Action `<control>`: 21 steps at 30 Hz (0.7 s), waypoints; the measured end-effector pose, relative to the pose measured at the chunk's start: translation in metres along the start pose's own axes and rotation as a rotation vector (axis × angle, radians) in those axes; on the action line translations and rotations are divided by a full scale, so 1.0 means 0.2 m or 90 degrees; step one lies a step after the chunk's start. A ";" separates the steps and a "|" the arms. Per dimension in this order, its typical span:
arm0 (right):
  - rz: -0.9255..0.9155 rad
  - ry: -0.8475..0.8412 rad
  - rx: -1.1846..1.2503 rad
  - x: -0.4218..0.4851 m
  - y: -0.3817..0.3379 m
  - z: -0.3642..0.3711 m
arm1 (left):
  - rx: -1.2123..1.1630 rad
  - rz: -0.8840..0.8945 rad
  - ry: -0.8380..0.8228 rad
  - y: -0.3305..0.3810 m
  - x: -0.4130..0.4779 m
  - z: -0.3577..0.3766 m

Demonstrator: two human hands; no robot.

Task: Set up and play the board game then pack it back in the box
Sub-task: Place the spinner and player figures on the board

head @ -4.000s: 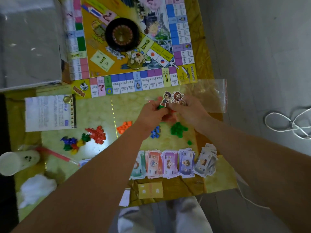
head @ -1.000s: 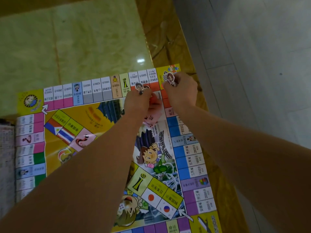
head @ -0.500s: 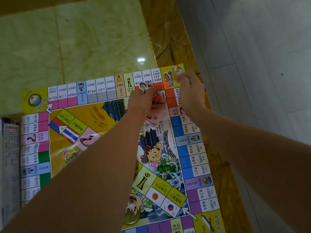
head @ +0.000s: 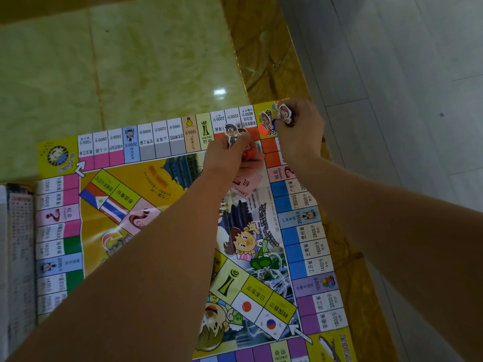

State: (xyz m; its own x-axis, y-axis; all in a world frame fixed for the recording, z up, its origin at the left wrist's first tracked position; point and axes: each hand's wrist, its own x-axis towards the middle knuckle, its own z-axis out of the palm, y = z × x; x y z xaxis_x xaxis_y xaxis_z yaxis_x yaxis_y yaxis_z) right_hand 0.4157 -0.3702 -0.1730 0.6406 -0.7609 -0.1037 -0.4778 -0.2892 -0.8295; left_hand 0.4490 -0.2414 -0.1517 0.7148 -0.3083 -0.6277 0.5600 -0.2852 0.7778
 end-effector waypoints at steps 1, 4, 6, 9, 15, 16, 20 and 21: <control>-0.003 -0.007 -0.018 -0.01 0.00 -0.01 | -0.005 0.003 -0.011 0.00 0.00 0.00; -0.006 -0.028 -0.024 -0.03 0.00 -0.02 | -0.007 0.010 -0.029 -0.01 -0.01 -0.01; -0.007 -0.055 -0.025 -0.04 0.00 -0.03 | -0.029 -0.005 -0.030 0.00 -0.01 -0.01; 0.012 -0.068 -0.027 -0.05 -0.01 -0.07 | -0.077 -0.036 -0.036 -0.01 -0.01 -0.02; 0.018 -0.017 0.031 -0.02 -0.04 -0.12 | -0.016 0.071 0.049 0.02 0.01 -0.07; 0.021 -0.007 0.054 0.00 -0.06 -0.12 | 0.021 0.103 0.054 0.06 0.03 -0.07; 0.026 0.009 0.104 0.05 -0.12 -0.12 | 0.079 0.218 0.073 0.22 0.10 -0.05; 0.020 -0.003 0.104 0.06 -0.13 -0.11 | 0.084 0.240 0.073 0.25 0.12 -0.04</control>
State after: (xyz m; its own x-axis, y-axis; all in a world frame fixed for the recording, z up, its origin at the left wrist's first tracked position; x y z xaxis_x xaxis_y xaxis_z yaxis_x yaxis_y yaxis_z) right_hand 0.4215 -0.3850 -0.1407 0.6296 -0.7655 -0.1330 -0.3937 -0.1667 -0.9040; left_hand 0.4967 -0.2564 -0.1277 0.9057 -0.3122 -0.2867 0.1973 -0.2882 0.9370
